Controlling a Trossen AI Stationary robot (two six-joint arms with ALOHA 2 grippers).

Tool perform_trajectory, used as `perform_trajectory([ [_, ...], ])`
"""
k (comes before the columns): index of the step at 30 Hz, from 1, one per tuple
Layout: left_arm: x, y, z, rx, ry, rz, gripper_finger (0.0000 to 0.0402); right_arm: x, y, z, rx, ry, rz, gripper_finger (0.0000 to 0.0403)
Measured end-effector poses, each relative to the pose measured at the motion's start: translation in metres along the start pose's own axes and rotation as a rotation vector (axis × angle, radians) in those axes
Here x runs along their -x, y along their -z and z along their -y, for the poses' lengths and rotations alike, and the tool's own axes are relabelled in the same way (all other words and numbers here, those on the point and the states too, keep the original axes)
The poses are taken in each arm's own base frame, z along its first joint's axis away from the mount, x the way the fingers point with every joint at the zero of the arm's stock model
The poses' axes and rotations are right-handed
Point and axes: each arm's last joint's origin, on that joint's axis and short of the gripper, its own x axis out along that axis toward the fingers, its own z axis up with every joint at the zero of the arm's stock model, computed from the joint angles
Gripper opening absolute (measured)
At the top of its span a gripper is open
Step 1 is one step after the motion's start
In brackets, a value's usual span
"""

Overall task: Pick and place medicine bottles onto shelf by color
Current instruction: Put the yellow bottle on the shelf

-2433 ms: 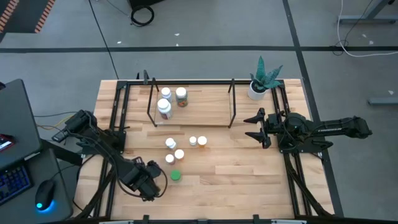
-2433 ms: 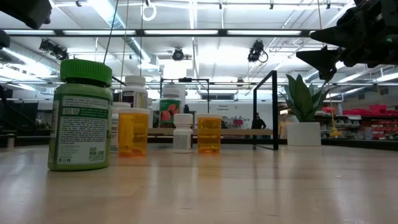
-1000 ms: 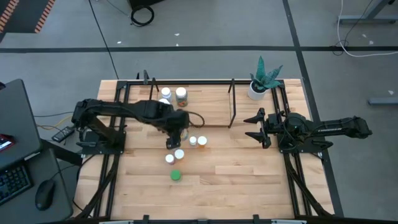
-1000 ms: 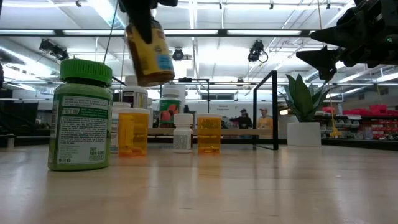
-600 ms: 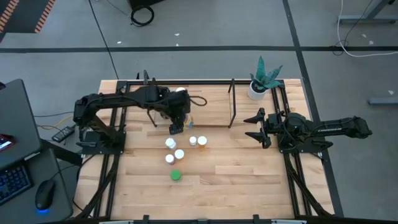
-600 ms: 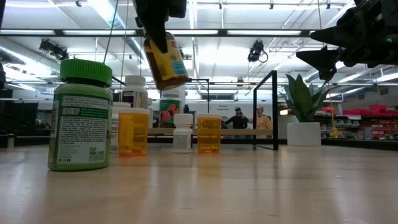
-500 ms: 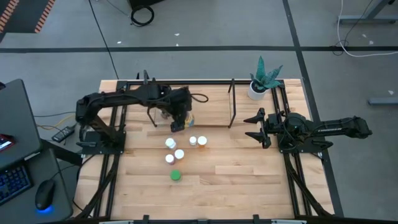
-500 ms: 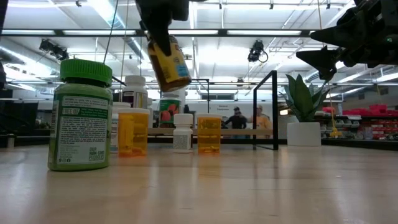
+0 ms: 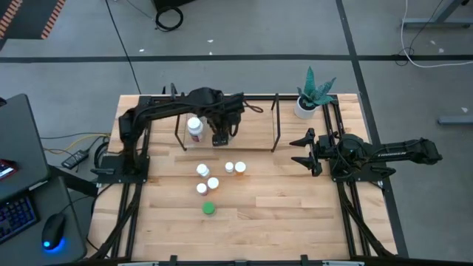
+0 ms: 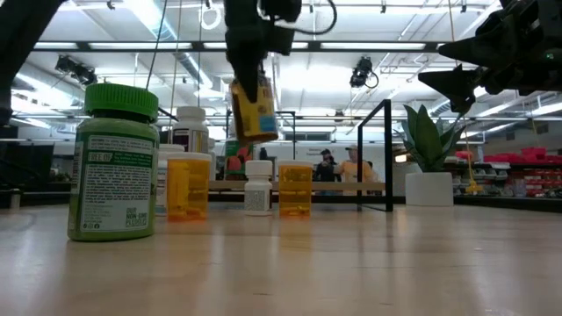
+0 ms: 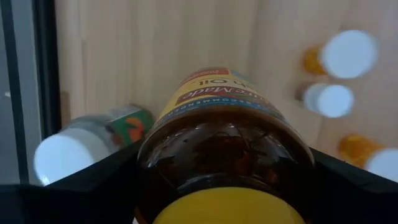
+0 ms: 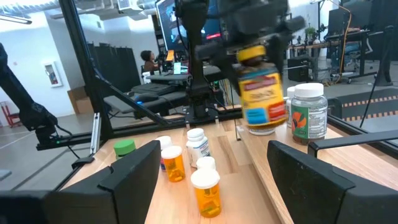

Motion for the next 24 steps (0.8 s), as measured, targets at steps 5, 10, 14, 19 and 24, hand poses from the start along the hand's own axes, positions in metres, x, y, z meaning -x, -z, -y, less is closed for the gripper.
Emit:
perform_trajectory([
  [5, -0.015, 0.000, -0.013, 0.020, 0.006, -0.051, 0.0341, 0.000, 0.000, 0.000, 0.000, 0.000, 0.000, 0.0303],
  [10, -0.028, 0.001, -0.016, 0.004, 0.020, -0.117, 0.0341, 0.000, 0.000, 0.000, 0.000, 0.000, 0.000, 0.0303],
  [14, -0.037, 0.002, -0.014, -0.018, 0.033, -0.165, 0.0341, 0.000, 0.000, 0.000, 0.000, 0.000, 0.000, 0.0303],
  [19, -0.046, 0.001, -0.014, -0.026, 0.036, -0.200, 0.0341, 0.000, 0.000, 0.000, 0.000, 0.000, 0.000, 0.0303],
  [24, -0.054, 0.000, -0.014, -0.027, 0.040, -0.225, 0.0341, 0.000, 0.000, 0.000, 0.000, 0.000, 0.002, 0.0303],
])
